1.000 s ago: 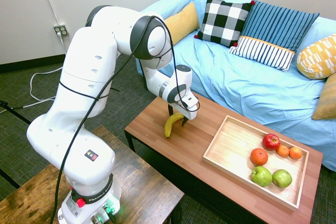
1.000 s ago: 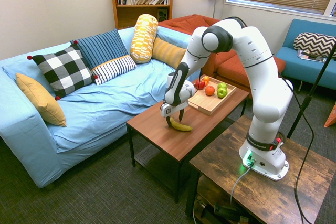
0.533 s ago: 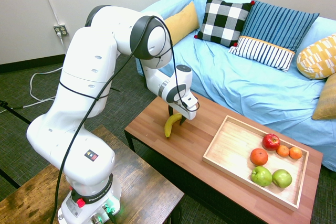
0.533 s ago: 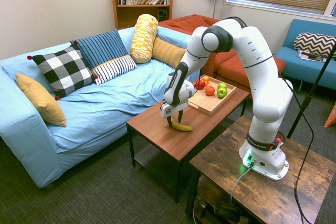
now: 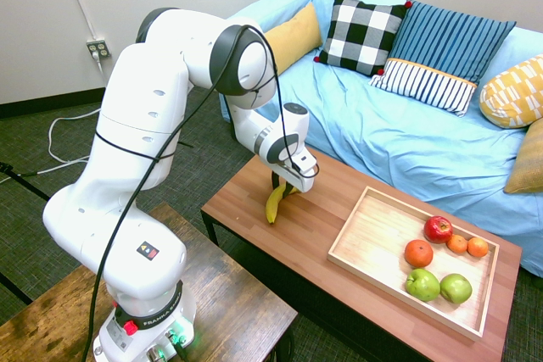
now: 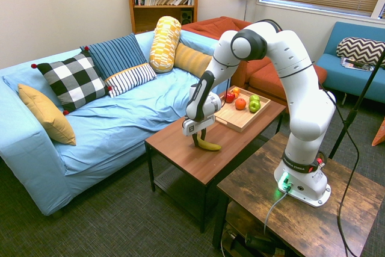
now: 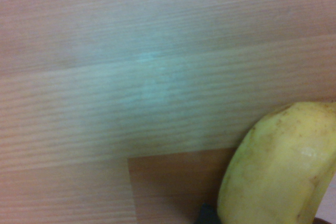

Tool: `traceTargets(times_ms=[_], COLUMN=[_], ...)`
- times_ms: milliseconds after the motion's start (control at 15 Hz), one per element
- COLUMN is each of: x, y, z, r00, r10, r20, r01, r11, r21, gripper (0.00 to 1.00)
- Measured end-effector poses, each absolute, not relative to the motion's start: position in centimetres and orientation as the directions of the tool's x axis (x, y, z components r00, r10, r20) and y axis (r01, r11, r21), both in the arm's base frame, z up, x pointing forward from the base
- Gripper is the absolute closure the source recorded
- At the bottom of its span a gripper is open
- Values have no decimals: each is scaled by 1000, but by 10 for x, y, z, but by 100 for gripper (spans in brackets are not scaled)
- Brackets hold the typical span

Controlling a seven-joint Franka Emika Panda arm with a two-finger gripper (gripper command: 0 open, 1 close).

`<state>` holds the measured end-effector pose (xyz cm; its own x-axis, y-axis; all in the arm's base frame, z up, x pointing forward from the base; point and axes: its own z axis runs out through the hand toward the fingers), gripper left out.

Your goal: Put banana in the tray

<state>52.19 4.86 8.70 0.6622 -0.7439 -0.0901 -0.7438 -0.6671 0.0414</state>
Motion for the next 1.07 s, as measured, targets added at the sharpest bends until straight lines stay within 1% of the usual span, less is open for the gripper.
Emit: traceTargets(times_ms=[133,333,600,867,1067], x=[528,539,549,551,559], y=[47,30,-45,-135,-195], z=[104,155,207,219,212], r00=[674,667,631,594,548], r10=[-734,-743,-776,-803,-834], r20=[-83,-54,16,53,69], r01=[-735,-744,-775,-802,-832], r11=[-677,-668,-631,-596,-552], r21=[24,0,-24,-40,-54], gripper=[100,100,100,100,100])
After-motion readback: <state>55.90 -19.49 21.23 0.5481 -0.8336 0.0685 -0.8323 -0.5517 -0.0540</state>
